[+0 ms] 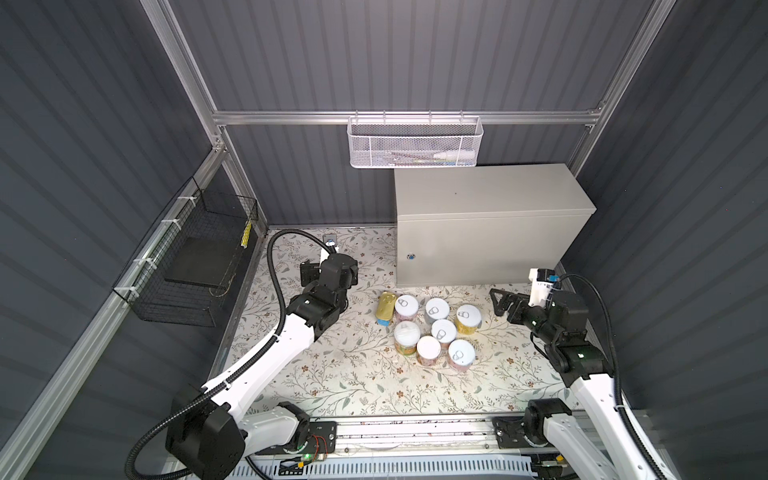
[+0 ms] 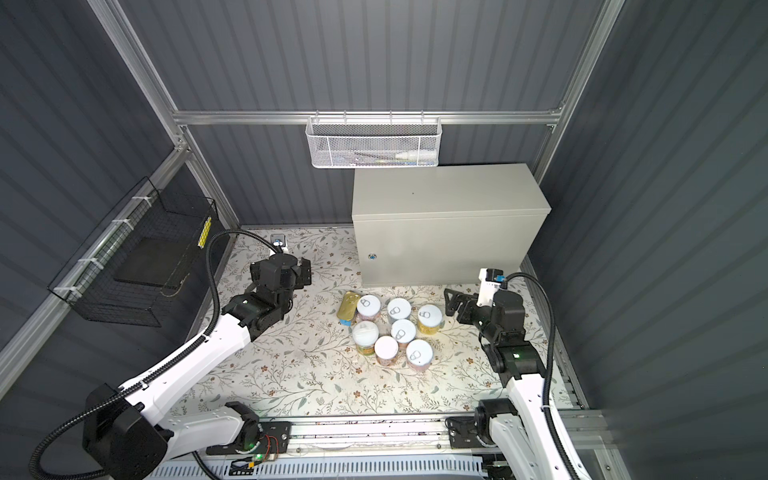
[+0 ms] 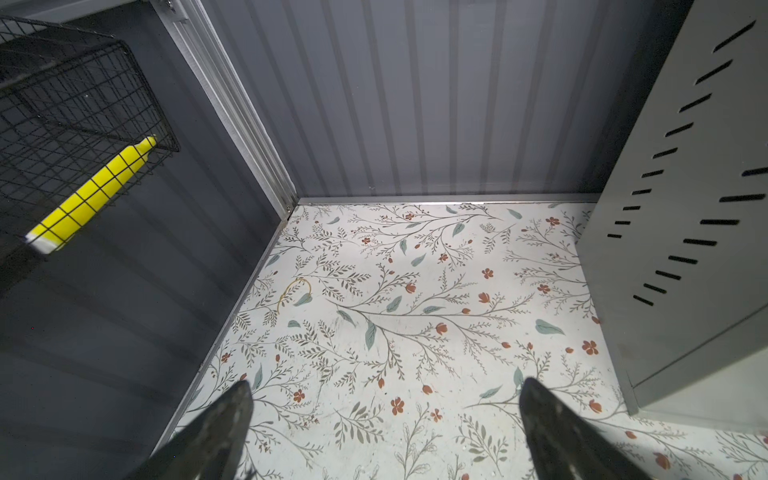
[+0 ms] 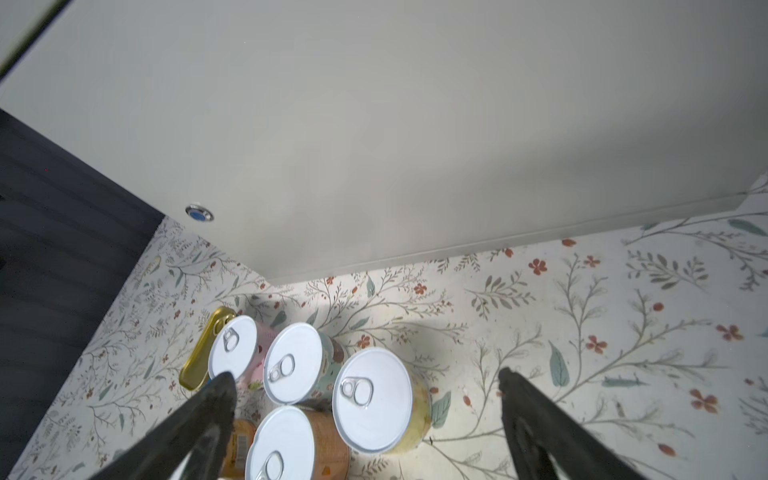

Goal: Place and organize the canned foods onto the counter
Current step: 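Move both grippers forward toward the cluster of cans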

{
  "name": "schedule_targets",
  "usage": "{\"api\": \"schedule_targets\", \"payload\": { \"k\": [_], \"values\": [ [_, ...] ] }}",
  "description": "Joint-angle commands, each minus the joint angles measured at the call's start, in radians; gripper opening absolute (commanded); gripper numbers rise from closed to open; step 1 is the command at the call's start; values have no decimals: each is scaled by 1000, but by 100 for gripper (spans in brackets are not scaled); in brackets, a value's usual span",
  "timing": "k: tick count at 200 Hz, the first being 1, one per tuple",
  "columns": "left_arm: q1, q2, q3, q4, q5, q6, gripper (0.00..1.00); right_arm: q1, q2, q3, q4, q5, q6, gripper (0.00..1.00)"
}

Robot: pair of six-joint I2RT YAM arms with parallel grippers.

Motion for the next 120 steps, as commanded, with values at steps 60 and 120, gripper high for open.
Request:
{"api": "schedule_targets", "payload": {
  "k": [60,120],
  "values": [
    [0,3,-12,-112,212,-93,100,338,25,95,-396,284,21,99],
    [-1,-77,-40,-214,596,-161,100,456,69,121,-452,346,50,99]
  ]
}}
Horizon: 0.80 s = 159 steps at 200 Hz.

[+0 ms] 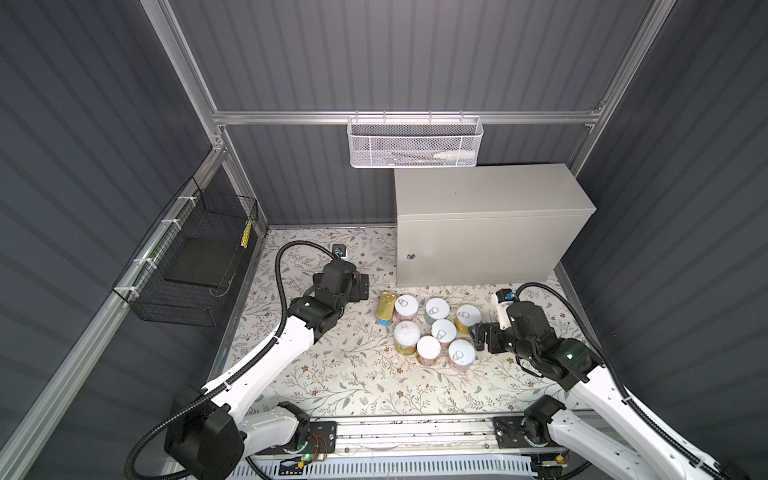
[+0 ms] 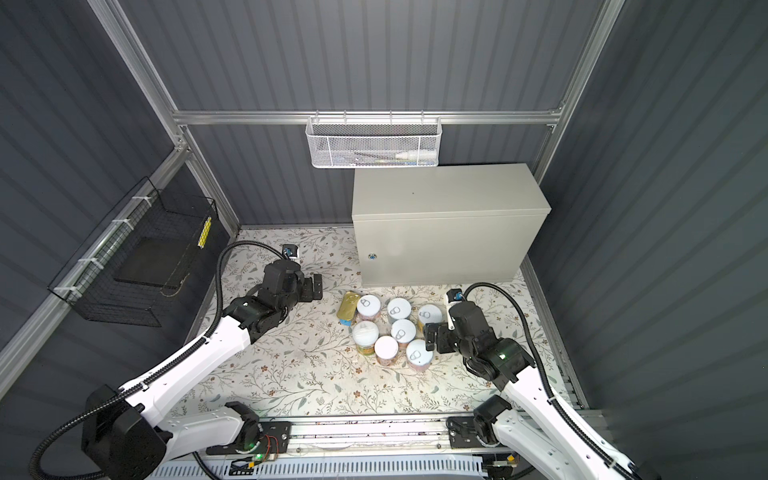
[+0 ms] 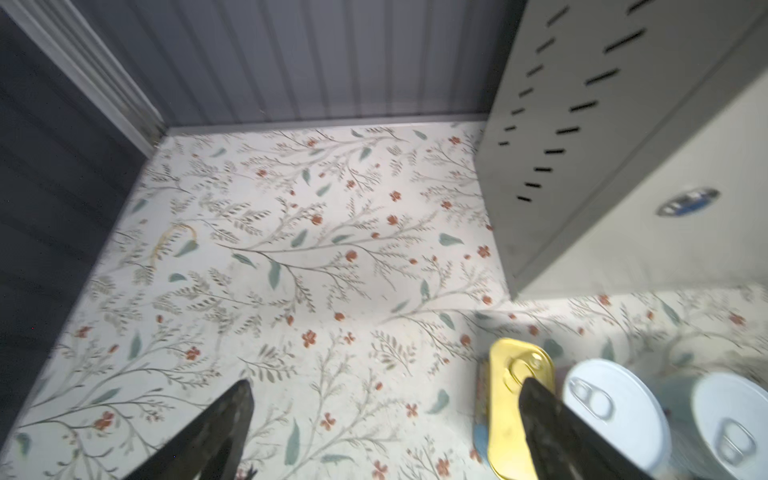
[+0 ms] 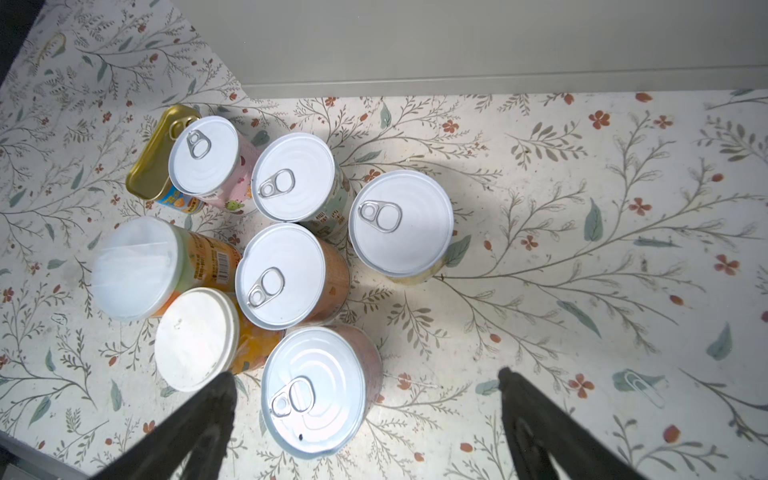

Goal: Place and organize the canned foods onto the counter
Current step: 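Move both grippers forward toward the cluster of cans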

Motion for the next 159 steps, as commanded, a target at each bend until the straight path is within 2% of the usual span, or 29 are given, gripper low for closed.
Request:
{"api": "schedule_targets", "payload": {
  "k": [1,34,80,125,159],
  "values": [
    [0,-49,-7,-74,219,-42,100,22,6,26,-50,54,15,99],
    [0,-33,-15,-108,419,-53,100,23,-75,-31,54,28,18,99],
    [-4,-36,-86,-88,488,-83,100,21,-194,-96,116,-20,-2,99],
    [-4,-71,-190,-29,509,-101,100,32,-32,4,49,-133,10,99],
    [-4,-126,-275,-5,524,-96,100,180,129,110,38,-27,5,99]
  ]
}}
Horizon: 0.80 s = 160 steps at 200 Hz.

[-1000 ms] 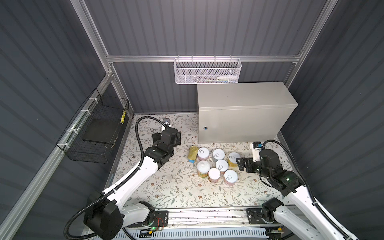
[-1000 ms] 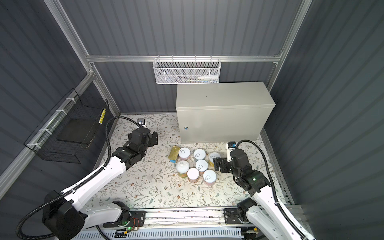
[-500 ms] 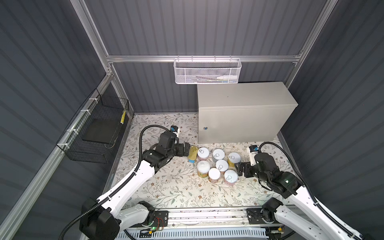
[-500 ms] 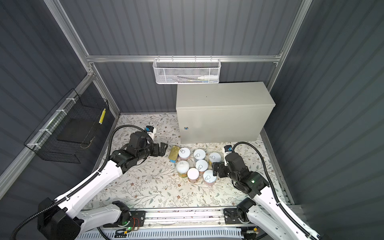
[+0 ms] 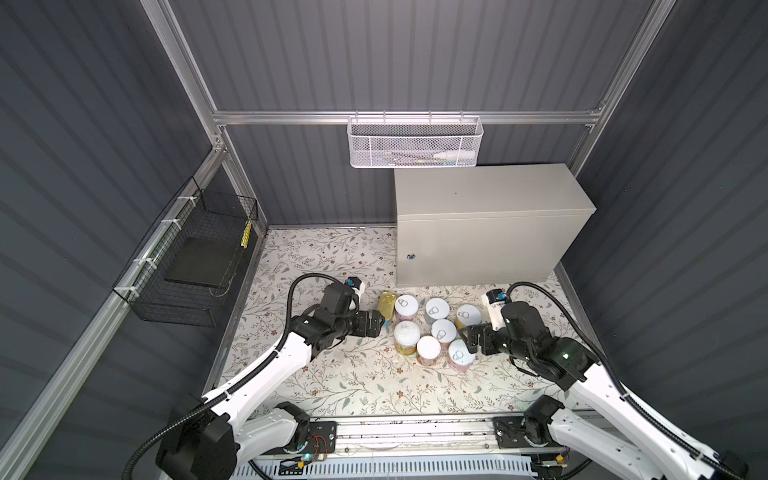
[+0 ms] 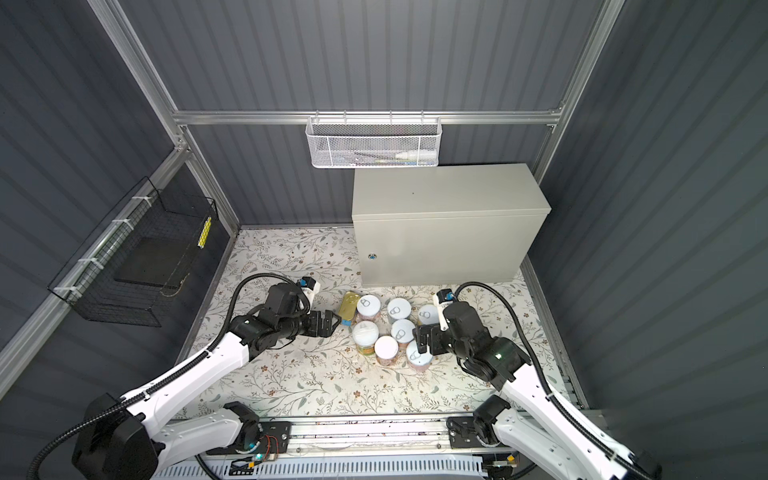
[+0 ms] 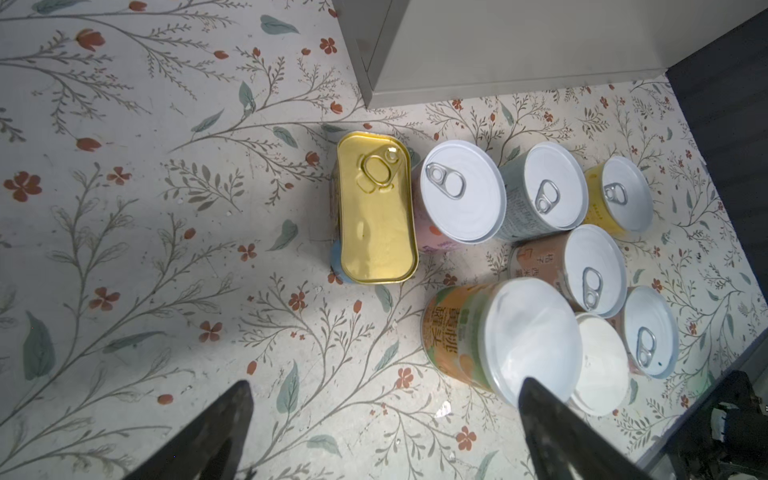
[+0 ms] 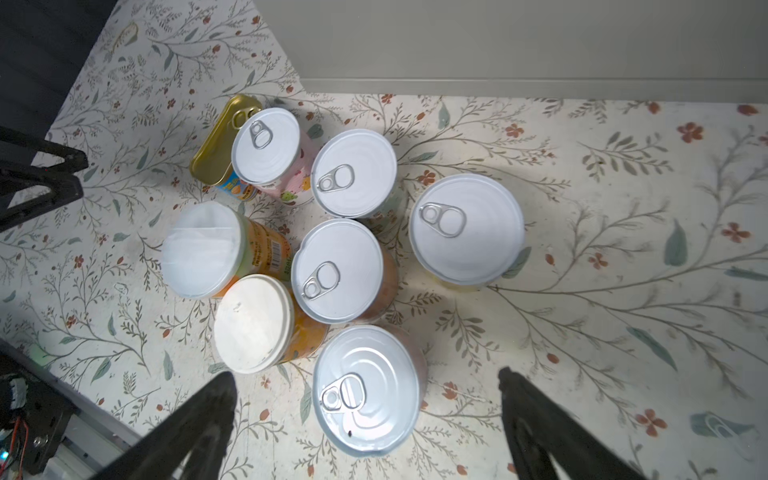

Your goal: Place and organize the canned foods onto the counter

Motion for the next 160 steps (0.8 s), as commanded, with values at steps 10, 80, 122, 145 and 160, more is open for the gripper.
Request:
{"api": "schedule_targets", "payload": {
  "k": [10,80,122,145,160],
  "values": [
    [-2,-70,-64,19,33,-8,100,121,132,117,-24,59,-8,99],
    [-2,-255,-205,5,-90,-100,100,277,462,260,80,15,-20,99],
    [-2,-284,-225,-3,-119,-119,100,331,613,339,110,12,-19,99],
    [-2,-302,-234,-1,-129,-114,100,351,670,365,129,16,-17,99],
    [-2,-307,-239,-3,-135,-109,100,363,709,384,124,39,-18,98]
  ]
}}
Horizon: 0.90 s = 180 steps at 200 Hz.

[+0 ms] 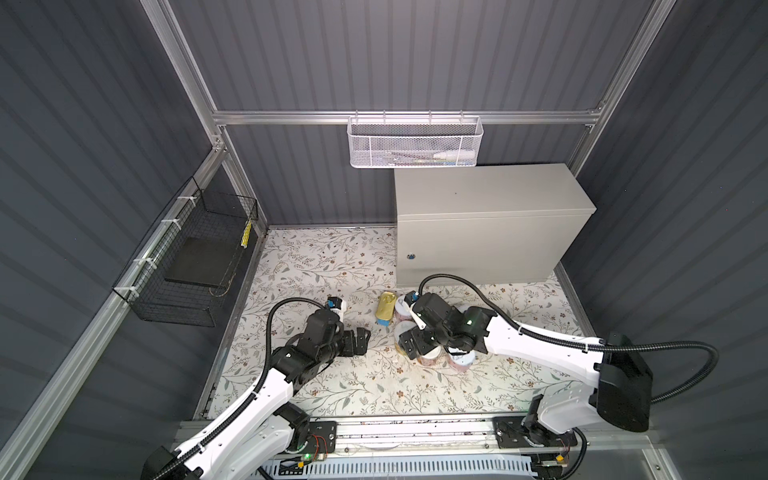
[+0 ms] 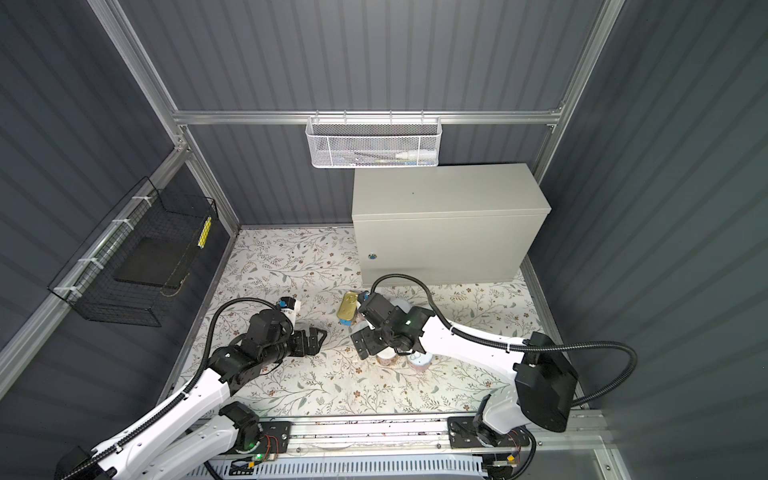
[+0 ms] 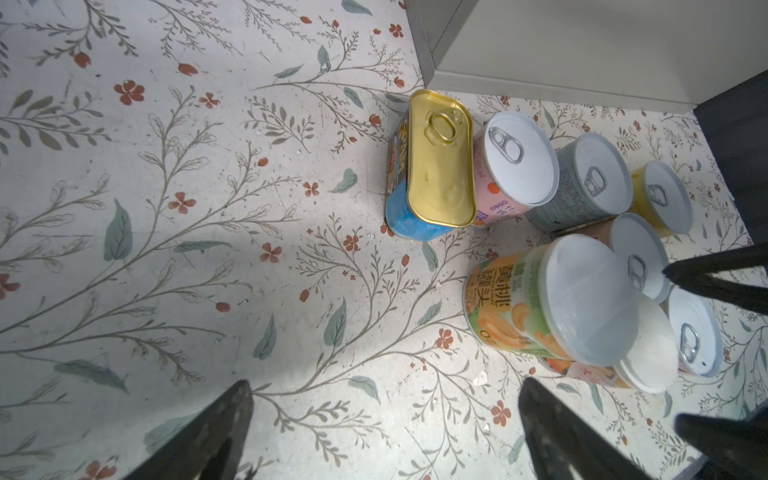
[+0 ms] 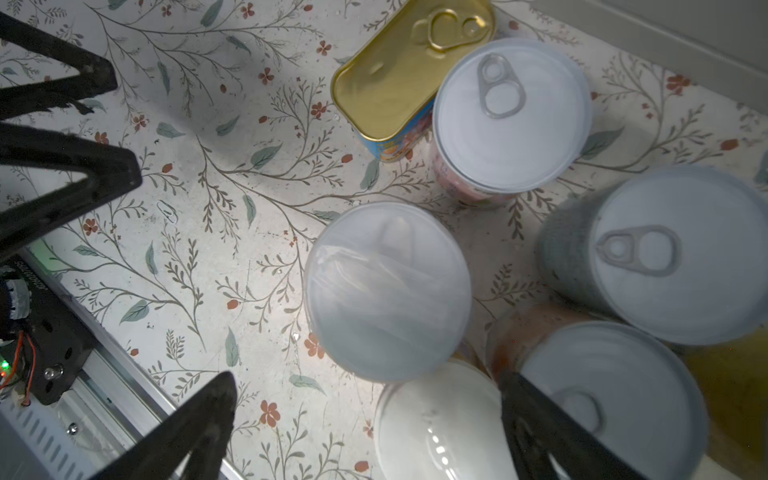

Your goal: Place and organize the canned foods onto the counter

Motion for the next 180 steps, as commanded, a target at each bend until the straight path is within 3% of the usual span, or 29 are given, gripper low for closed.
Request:
{"api": "schedule_targets", "payload": {
  "k": [1,26,79,100,160,180],
  "values": [
    [-2,-19,-17,-10,-25,-8,100,20,47,42,5,25,-7,97],
    [-2,-21,-26,-17,-36,-8,100,41,117,87,-48,106,-19,95],
    [-2,-56,-63,-9,-55,-25,100,52,202,122,-69,140,-14,85],
    [-2,-64,-64,-18,-61,-15,100,53,216,125,-68,167,-7,86],
    [-2,-74,-78,-19,-76,6,100,51,255,134,-33,168,-6,85],
    [-2,-61,-87,-7,-70,8,100,51,262,139,-24,163,-6,79]
  ]
}}
